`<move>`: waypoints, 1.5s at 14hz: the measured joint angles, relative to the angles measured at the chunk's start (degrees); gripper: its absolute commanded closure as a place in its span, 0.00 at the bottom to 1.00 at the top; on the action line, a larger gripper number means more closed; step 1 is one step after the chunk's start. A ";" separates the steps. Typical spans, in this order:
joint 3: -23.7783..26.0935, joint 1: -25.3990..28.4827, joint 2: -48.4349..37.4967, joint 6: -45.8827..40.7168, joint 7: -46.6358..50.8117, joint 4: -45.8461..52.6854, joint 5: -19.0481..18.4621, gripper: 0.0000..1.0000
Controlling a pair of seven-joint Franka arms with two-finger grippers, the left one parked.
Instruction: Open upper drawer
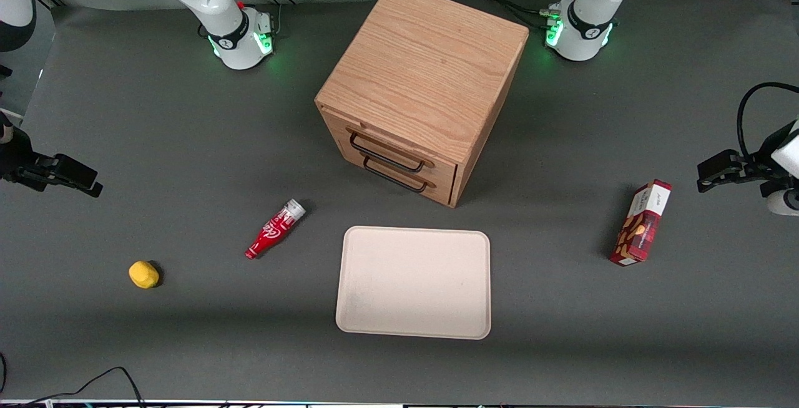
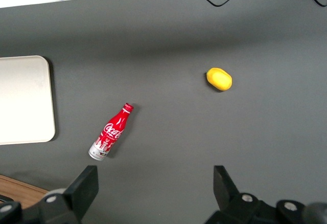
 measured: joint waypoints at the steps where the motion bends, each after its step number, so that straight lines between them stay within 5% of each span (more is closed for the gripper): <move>1: 0.01 0.00 0.00 0.00 0.00 0.00 0.00 0.00; 11: 1.45 0.07 0.08 -1.29 -6.59 1.11 5.41 0.00; 21: 6.85 11.93 1.21 -1.56 -9.26 1.45 3.16 0.00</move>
